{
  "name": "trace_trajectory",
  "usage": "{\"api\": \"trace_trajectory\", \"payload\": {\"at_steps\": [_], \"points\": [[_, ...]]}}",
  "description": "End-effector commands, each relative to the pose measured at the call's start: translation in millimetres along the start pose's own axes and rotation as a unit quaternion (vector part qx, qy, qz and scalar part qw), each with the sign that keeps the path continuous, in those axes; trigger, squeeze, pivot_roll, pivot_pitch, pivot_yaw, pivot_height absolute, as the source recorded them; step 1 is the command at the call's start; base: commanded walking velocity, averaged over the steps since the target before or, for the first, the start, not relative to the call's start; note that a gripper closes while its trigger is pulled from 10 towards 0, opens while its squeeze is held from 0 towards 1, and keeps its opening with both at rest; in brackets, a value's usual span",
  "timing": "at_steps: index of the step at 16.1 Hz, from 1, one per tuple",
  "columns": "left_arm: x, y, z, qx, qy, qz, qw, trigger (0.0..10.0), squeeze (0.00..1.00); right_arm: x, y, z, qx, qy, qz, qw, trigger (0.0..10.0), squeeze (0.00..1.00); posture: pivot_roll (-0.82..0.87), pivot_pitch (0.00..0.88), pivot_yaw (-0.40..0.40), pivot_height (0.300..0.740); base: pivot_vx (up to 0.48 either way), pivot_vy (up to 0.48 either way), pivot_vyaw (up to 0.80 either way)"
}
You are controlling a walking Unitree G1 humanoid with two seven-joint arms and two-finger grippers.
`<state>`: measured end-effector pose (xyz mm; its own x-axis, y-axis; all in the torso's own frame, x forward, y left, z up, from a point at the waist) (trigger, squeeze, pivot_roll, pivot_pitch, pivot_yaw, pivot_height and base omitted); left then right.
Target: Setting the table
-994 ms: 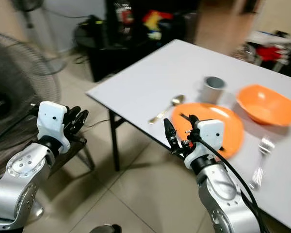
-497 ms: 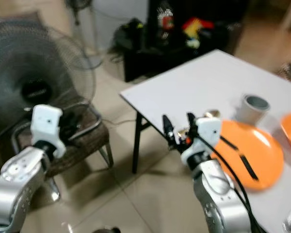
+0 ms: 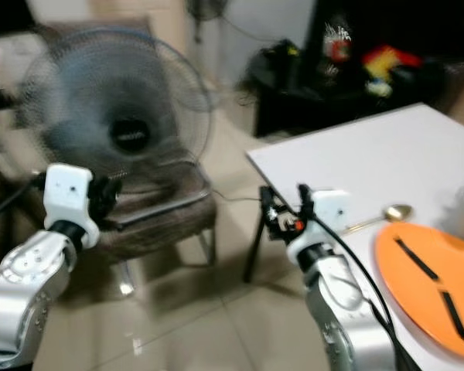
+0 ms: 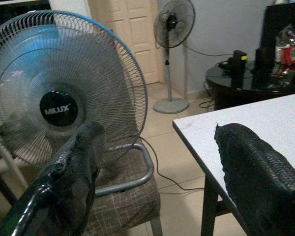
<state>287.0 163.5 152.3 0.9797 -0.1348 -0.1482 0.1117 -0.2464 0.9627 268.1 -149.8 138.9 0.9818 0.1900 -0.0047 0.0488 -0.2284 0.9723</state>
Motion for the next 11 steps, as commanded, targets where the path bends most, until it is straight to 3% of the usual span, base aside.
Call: {"api": "trace_trajectory", "payload": {"at_steps": [1,8,11], "points": [[-0.8,1.0,-1.3,0.007,0.006,0.001,1.0,10.0,0.0,2.0,-1.4,3.1,-0.005,-0.009,-0.003,1.0,10.0,0.0,0.03,0.0,-0.016,0.74,0.0,0.0,0.8],[-1.7,5.1,4.8,-0.004,-0.009,0.013,1.0,10.0,0.0,5.3,-2.9,5.3,0.0,-0.011,-0.002,1.0,10.0,0.0,0.04,0.0,-0.025,0.74,0.0,0.0,0.8],[-1.1,6.3,4.1,-0.006,-0.01,0.015,1.0,10.0,0.0,5.5,-5.1,4.8,0.004,-0.013,-0.004,1.0,10.0,0.0,0.04,0.0,-0.021,0.74,0.0,0.331,0.8]]}}
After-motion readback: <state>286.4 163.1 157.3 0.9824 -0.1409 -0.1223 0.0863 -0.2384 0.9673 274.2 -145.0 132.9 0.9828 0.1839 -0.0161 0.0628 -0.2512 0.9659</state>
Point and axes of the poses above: a point about 5 cm out from each wrist's last joint towards the gripper, its own x axis pointing out of the wrist towards the gripper, its own y axis along the axis of the wrist's last joint, z = x × y, the point moved 3 cm from there along x, pointing out of the wrist towards the gripper, and after that the axes turned 5 degrees about x, right-handed, at the moved point
